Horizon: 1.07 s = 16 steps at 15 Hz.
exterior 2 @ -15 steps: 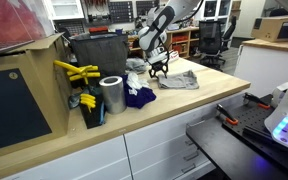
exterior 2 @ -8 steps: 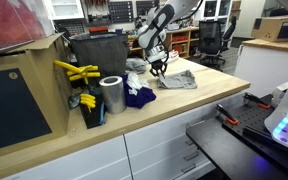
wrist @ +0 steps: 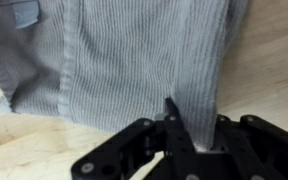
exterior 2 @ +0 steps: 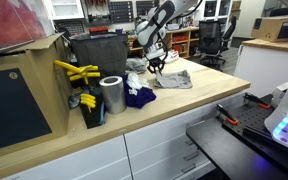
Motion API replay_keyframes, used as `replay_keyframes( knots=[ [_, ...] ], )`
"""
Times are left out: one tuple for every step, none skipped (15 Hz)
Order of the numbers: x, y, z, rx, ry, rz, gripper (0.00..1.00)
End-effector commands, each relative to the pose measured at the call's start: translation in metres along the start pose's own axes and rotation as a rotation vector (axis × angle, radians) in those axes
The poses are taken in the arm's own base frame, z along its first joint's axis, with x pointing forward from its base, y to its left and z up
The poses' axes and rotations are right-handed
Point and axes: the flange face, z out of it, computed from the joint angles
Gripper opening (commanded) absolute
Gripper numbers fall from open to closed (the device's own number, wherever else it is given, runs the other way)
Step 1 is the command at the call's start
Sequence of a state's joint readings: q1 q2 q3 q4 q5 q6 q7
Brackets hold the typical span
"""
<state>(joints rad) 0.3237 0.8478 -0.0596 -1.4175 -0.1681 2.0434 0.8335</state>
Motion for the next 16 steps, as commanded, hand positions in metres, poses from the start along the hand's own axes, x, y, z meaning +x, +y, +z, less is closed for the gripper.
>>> replay_keyframes(
  knots=[
    [-0.007,0.014,-0.032,0.063,0.047,-0.006,0.03],
    [-0.009,0.017,-0.038,0.077,0.060,-0.010,0.03],
    [-0.010,0.020,-0.043,0.093,0.074,-0.014,0.03],
    [-0.011,0.023,-0.048,0.114,0.087,-0.019,0.03],
    [-0.012,0.027,-0.050,0.139,0.097,-0.026,0.03],
    [-0.012,0.030,-0.052,0.162,0.107,-0.032,0.03],
    [-0.014,0.034,-0.053,0.182,0.124,-0.042,0.03],
    [-0.015,0.039,-0.051,0.203,0.141,-0.051,0.03],
    [-0.016,0.044,-0.049,0.231,0.163,-0.067,0.03],
    [-0.017,0.048,-0.047,0.251,0.182,-0.080,0.03],
    [-0.019,0.054,-0.043,0.274,0.199,-0.095,0.03],
    [-0.021,0.058,-0.040,0.296,0.212,-0.112,0.03],
    [-0.023,0.064,-0.035,0.320,0.222,-0.125,0.03],
    [-0.025,0.069,-0.032,0.339,0.224,-0.134,0.03],
    [-0.028,0.074,-0.029,0.362,0.223,-0.143,0.03],
    [-0.031,0.079,-0.029,0.379,0.215,-0.149,0.03]
  ],
)
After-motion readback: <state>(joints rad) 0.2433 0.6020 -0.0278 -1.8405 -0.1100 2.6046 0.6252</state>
